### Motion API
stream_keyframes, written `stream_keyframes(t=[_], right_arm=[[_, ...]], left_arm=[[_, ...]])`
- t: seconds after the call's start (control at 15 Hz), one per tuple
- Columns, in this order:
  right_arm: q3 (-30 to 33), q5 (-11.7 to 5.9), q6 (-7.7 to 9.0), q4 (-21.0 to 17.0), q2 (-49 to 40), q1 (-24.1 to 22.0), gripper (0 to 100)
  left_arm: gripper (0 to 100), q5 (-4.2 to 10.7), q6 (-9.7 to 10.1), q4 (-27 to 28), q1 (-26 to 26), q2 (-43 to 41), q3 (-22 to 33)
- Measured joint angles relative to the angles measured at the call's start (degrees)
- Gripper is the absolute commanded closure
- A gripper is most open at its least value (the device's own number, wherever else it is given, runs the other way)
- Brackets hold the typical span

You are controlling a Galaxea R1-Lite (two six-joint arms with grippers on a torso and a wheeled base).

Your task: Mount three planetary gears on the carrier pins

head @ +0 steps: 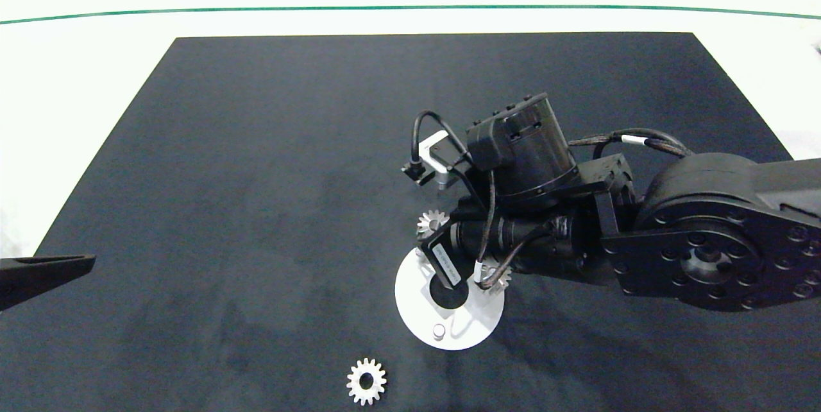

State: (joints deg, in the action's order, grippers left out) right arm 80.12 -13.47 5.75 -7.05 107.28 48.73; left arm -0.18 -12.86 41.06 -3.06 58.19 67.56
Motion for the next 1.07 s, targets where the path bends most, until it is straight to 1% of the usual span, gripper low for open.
stream_keyframes(t=[0.33,0.47,1.07], right_arm=[[-0.21,0.0,-0.02,0.05,0.28,1.38,78],[-0.21,-0.33,-0.02,0.05,0.77,1.63,78],[-0.05,-0.55,0.06,0.07,2.78,1.49,78]], left_arm=[[0,0.0,-0.06,0.01,-0.02,-0.17,-0.01],[0,0.0,-0.09,0.01,-0.02,-0.28,-0.01],[0,0.02,-0.09,-0.02,-0.02,-0.45,-0.06]])
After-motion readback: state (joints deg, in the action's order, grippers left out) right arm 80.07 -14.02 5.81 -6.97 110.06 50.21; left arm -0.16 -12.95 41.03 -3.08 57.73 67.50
